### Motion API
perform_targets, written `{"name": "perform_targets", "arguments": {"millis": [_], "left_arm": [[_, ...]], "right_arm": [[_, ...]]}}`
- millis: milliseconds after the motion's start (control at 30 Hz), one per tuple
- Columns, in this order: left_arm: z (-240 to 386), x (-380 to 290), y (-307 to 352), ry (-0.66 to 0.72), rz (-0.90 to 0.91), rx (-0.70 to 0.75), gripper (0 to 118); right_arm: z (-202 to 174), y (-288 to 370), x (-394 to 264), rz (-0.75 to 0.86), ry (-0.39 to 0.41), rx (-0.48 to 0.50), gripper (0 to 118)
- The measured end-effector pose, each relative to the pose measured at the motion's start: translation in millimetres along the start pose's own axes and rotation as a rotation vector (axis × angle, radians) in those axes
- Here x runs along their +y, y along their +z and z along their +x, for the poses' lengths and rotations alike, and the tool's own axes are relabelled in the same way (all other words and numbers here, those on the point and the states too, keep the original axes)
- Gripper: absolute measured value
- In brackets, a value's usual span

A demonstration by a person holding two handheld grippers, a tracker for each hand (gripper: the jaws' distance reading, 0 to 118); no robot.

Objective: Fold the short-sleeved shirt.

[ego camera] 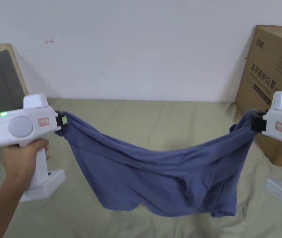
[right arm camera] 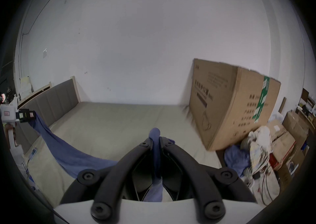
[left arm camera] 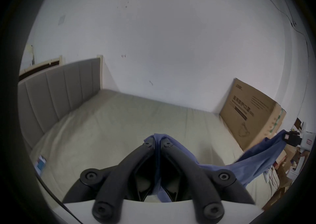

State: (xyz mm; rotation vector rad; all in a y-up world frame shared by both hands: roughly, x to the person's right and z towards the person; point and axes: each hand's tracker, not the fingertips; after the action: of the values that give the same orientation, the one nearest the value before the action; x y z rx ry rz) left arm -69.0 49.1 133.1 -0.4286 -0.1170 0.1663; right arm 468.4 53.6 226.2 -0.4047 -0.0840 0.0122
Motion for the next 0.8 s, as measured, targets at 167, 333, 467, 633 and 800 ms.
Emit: {"name": "perform_targets", "arguments": {"millis": [167, 333, 467, 633, 800], "left_arm": [[5.8, 73.9, -21.7, -0.047, 0.083, 0.060, 2], [3.8, 129.3, -45.6, -0.118, 0.151, 0.126, 2], [-4.2, 141.1, -69.9, -0.141, 0.163, 0.153, 2], [-18.6, 115.1, -108.1, -0.151, 0.125, 0.180, 2], [-40.3, 59.4, -141.0, -0.106, 0.025, 0.188, 2]], "right_arm": [[1.7, -21.5, 48.4, 0.061, 0.010, -0.040, 5], [1.3, -48.4, 81.2, 0.086, -0.054, -0.036, 5], [-6.9, -73.4, 84.7, 0.078, -0.122, -0.020, 5], [-30.6, -106.5, 60.3, 0.057, -0.120, -0.028, 5], [-48.6, -136.1, 14.5, -0.010, -0.121, -0.048, 5]]}}
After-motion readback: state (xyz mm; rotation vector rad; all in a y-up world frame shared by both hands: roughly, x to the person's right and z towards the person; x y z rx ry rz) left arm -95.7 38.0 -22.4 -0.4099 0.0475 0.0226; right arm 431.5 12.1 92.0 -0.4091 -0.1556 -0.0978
